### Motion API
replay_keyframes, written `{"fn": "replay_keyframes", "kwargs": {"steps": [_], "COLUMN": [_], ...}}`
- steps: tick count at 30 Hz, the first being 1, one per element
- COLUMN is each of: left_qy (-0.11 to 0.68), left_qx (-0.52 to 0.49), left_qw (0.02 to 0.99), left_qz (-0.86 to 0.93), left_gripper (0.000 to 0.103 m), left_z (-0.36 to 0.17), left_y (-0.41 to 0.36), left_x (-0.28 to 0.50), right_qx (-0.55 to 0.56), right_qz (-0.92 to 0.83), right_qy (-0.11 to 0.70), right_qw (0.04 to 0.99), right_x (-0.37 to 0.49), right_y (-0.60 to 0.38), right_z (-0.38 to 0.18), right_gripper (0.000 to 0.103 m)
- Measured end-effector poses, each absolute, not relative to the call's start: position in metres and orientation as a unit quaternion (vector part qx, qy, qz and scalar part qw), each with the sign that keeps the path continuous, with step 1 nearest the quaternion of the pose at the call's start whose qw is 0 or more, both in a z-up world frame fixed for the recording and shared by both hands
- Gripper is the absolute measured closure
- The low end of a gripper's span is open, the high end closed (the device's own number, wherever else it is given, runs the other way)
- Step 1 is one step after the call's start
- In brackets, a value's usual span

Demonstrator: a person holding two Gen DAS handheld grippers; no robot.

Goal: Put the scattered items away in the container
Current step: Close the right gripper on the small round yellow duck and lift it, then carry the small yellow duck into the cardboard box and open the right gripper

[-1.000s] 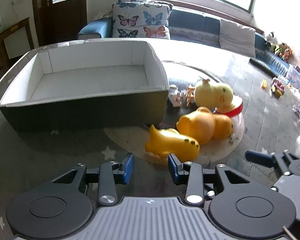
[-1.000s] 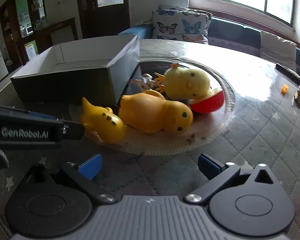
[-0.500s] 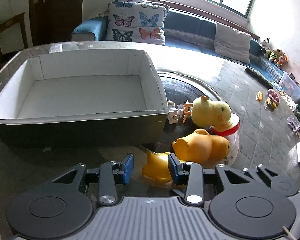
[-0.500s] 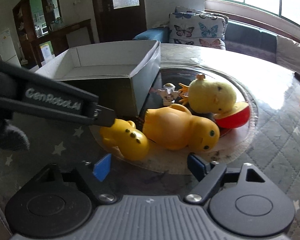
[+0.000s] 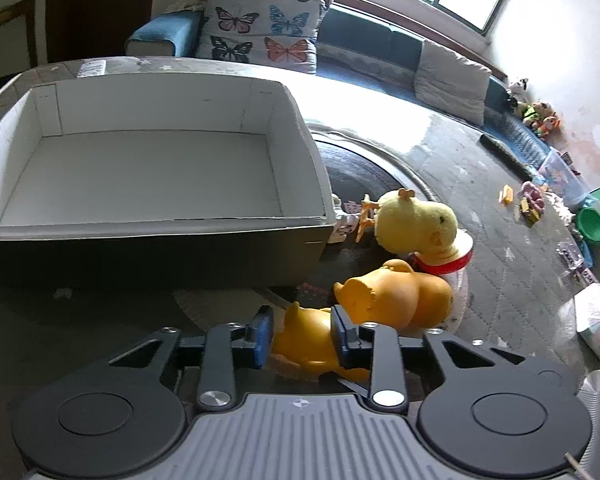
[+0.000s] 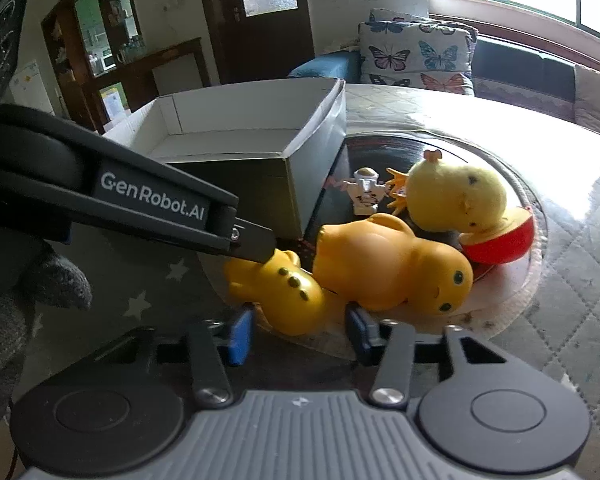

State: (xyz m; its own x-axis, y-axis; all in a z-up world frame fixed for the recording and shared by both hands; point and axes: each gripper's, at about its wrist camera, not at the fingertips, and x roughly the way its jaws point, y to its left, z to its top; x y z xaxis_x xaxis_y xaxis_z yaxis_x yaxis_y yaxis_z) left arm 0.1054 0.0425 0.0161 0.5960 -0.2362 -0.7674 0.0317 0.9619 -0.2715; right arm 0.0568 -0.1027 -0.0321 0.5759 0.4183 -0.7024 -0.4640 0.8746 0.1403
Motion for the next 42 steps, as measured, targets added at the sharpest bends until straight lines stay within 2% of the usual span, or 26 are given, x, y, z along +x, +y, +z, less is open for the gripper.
{"fn": "replay_keyframes", "kwargs": {"steps": [2, 9, 10, 11, 24, 31, 42], "left_qy": [0.442, 0.427, 0.426, 0.424, 0.373, 0.341, 0.36], "left_qx": [-0.119, -0.117, -0.12, -0.124, -0.135, -0.139, -0.166], "left_qw": [0.885, 0.892, 0.891, 0.891, 0.912, 0.924, 0.915], "left_qz": [-0.083, -0.09, -0.097, -0.102, -0.105, -0.103, -0.074], "left_gripper": [0.08, 0.088, 0.093, 0.094, 0.094, 0.094, 0.093], "left_z": [0.016, 0.025, 0.027, 0.03, 0.069, 0.097, 0.077], "left_y": [0.043, 0.046, 0.046, 0.047, 0.061, 0.073, 0.103], "left_x": [0.105, 0.097, 0.095, 0.094, 0.091, 0.109, 0.157], "right_qx": [-0.027, -0.031, -0.031, -0.031, -0.028, -0.017, -0.035], "right_qz": [0.252, 0.254, 0.257, 0.261, 0.274, 0.28, 0.283], "right_qy": [0.387, 0.377, 0.372, 0.367, 0.312, 0.278, 0.305], "right_qw": [0.886, 0.89, 0.892, 0.892, 0.909, 0.919, 0.909], "right_x": [0.056, 0.047, 0.046, 0.045, 0.045, 0.074, 0.133], "right_y": [-0.102, -0.101, -0.101, -0.1, -0.092, -0.081, -0.043], "right_z": [-0.031, -0.022, -0.019, -0.015, 0.028, 0.052, 0.034], "right_gripper": [0.07, 0.071, 0.071, 0.071, 0.072, 0.072, 0.072]}}
